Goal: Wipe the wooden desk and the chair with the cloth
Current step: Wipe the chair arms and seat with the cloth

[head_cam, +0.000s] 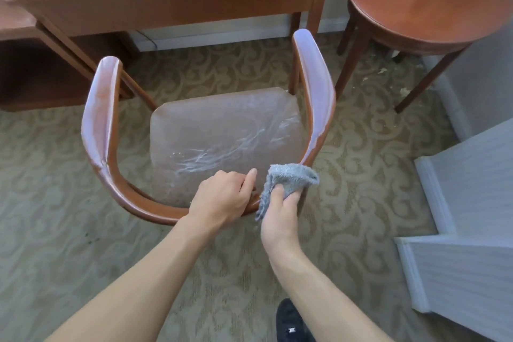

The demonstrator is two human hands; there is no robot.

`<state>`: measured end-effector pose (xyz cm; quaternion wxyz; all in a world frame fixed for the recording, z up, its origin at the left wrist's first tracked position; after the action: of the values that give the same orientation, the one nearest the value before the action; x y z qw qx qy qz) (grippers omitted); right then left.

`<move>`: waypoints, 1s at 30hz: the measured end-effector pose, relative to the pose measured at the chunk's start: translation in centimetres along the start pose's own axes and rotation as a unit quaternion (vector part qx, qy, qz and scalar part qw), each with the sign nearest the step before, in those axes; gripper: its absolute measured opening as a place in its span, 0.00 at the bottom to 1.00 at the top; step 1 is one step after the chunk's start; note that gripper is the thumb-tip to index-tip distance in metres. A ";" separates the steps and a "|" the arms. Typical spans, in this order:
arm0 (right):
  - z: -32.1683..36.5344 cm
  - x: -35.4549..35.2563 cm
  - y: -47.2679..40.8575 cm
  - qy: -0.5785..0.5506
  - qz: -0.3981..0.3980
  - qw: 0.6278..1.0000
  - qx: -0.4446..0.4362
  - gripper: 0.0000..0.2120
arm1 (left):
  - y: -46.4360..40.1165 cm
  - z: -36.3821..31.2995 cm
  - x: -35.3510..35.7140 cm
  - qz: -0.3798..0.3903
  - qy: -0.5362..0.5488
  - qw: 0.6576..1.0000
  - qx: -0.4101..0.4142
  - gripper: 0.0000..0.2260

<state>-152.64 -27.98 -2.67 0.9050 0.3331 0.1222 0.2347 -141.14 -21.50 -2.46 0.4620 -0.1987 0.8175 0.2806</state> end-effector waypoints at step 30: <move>-1.1 3.1 1.9 -0.101 -0.067 0.991 0.050 0.27 | 0.6 0.3 -0.8 -0.044 0.155 0.987 0.018 0.26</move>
<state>-151.09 -24.55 -2.45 0.9085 0.3912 0.0643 0.1319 -140.86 -20.79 -1.75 0.3452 -0.2670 0.8746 0.2113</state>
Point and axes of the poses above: each hand's wrist, its own y-axis away from the middle knuckle, its own x-axis out of the palm, z = x × y, the point moved 2 cm from there along -y, towards the middle knuckle, and after that the axes turned 9 degrees about x, right-handed, at the moved point
